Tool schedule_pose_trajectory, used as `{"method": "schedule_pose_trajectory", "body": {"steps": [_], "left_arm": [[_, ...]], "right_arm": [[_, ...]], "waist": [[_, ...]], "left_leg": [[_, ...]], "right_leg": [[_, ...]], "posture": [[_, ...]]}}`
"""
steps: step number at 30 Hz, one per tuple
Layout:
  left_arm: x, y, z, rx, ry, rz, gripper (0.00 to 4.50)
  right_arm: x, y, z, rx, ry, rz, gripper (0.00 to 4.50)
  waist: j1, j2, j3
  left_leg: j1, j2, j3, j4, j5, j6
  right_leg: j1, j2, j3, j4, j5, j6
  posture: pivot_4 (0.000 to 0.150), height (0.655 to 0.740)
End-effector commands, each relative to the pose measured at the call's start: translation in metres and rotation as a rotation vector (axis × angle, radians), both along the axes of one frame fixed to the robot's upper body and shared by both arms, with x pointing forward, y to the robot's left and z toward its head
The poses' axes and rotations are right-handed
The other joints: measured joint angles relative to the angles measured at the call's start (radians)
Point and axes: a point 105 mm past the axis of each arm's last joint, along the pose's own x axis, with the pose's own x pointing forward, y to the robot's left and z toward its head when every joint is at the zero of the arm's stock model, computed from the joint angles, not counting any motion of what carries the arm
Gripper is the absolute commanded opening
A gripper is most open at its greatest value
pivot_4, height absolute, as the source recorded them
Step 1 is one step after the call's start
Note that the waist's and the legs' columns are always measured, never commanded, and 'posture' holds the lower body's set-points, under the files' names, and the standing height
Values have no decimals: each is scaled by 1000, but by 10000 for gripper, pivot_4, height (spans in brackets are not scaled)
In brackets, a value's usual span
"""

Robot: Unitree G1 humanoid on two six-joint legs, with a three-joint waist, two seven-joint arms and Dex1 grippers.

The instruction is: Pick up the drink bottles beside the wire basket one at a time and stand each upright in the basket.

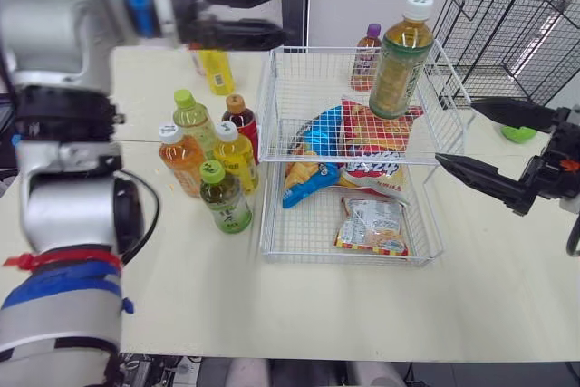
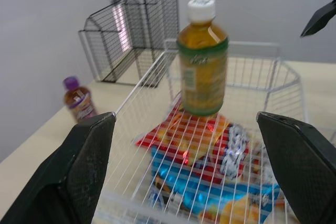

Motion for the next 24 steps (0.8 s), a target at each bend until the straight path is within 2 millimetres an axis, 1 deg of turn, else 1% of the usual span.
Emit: {"method": "schedule_pose_trajectory", "body": {"steps": [1, 4, 5, 9, 11, 14, 16, 18, 19, 21, 24], "left_arm": [[-14, 18, -9, -18, -29, 73, 44813], [-24, 44, -26, -55, 15, 174, 44813], [-28, 48, -30, -58, 22, 189, 44813], [-43, 89, -49, -112, 85, 349, 44813], [-47, 102, -58, -130, 115, 400, 44813], [-50, 121, -81, -143, 153, 484, 44813], [-51, 131, -89, -175, 162, 531, 44813], [-52, 134, -98, -183, 176, 558, 44813], [-51, 132, -101, -190, 179, 569, 44813], [-46, 126, -107, -217, 168, 587, 44813], [-37, 110, -112, -282, 145, 595, 44813]], "right_arm": [[1, 13, 6, -17, -43, 92, 45000], [2, 29, 3, -26, -36, 179, 45000], [2, 31, 2, -30, -33, 192, 45000], [-2, 38, -9, -79, -1, 257, 45000], [-3, 41, -11, -81, 1, 273, 45000], [-5, 48, -16, -81, 9, 302, 45000], [-9, 52, -21, -82, 22, 315, 45000], [-13, 54, -26, -89, 35, 322, 45000], [-15, 54, -28, -85, 42, 323, 45000], [-16, 56, -32, -71, 54, 314, 45000], [-20, 59, -42, -69, 73, 303, 45000]], "waist": [[1, 0, 0], [4, -1, 1], [3, -1, 1], [6, -1, 1], [7, -1, 1], [10, -1, 1], [11, -1, 1], [12, -2, 1], [12, -2, 1], [13, -2, 0], [14, -3, 0]], "left_leg": [[0, 0, 0, 3, 0, 0], [-2, 1, -2, 9, 0, 0], [-2, 1, -2, 10, 0, 1], [-1, 1, -2, 10, 0, 1], [-1, 1, -3, 10, 0, 1], [-1, 2, -5, 11, 0, 1], [0, 2, -6, 11, 0, 1], [0, 2, -7, 11, 1, 2], [0, 2, -8, 11, 1, 2], [0, 2, -8, 11, 1, 2], [0, 2, -8, 11, 1, 2]], "right_leg": [[0, 0, 0, 2, 0, 0], [0, 0, -2, 7, 0, 0], [0, 0, -2, 7, 0, 0], [2, 0, -5, 7, 0, 0], [3, -1, -8, 7, 0, 0], [5, -2, -14, 7, -1, -2], [7, -2, -15, 8, -1, -2], [7, -3, -16, 7, -1, -2], [8, -3, -16, 7, -1, -2], [9, -4, -16, 7, -1, -2], [11, -4, -17, 6, -1, -2]], "posture": [[1500, 7300], [1500, 7300], [1500, 7300], [1500, 7300], [1500, 7300], [1500, 7300], [1500, 7300], [1500, 7300], [1500, 7300], [1500, 7300], [1500, 7300]]}}
